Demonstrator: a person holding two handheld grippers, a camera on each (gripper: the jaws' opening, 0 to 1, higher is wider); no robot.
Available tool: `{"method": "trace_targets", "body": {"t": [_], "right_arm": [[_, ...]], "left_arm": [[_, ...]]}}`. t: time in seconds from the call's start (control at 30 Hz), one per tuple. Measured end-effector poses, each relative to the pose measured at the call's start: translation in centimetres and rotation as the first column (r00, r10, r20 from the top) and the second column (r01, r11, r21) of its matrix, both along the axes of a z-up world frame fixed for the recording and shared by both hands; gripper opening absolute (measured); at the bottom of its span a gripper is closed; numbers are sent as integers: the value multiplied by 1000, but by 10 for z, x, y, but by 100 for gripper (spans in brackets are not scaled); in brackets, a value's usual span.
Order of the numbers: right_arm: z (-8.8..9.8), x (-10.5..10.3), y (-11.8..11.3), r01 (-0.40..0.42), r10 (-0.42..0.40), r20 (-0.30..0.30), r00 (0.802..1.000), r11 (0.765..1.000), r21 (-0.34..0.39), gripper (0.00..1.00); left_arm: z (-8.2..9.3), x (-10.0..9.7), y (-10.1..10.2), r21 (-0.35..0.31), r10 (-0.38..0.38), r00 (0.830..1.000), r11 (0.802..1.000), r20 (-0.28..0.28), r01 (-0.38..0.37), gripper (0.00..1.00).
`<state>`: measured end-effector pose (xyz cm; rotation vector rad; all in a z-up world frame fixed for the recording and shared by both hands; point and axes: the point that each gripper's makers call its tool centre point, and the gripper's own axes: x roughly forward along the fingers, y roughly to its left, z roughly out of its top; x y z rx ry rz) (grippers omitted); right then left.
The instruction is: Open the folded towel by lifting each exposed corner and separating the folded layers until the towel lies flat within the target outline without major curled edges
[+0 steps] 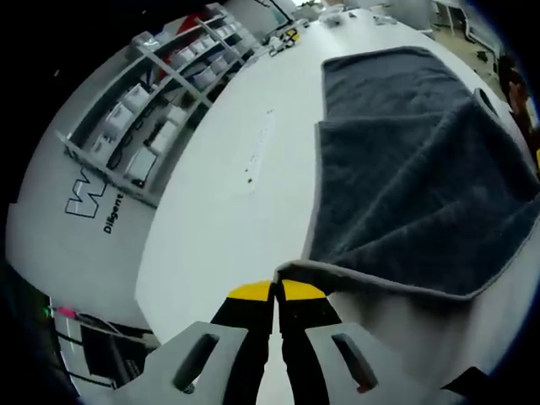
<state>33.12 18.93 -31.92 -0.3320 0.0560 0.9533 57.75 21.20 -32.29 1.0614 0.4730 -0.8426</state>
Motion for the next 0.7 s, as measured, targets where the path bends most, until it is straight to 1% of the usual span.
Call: {"method": "trace_targets", "body": {"t": [0.03,0.1,0.33,0.47,0.53,0.7], "right_arm": [[-1,-1,3,-13,13,-17,1000,1000,6,0],[-2,0,7,-21,21,-26,999,1000,2,0],[6,3,18,-36,36,-1,999,999,-13,0],[3,2,26,-47,47,-9,999,999,-18,0],[4,2,31,-48,48,-5,999,999,-19,0],[9,3,44,-59,58,-2,998,998,-15,0]], "left_arm": [[0,0,3,7,3,1000,1000,0,-3,1],[0,0,8,19,6,1000,1000,-1,-6,1],[-3,-1,27,40,26,1000,999,-6,-26,1],[1,-1,36,32,39,999,999,0,-39,1],[1,-1,39,32,44,999,999,2,-44,1],[-1,-4,50,57,53,999,997,0,-53,1]]}}
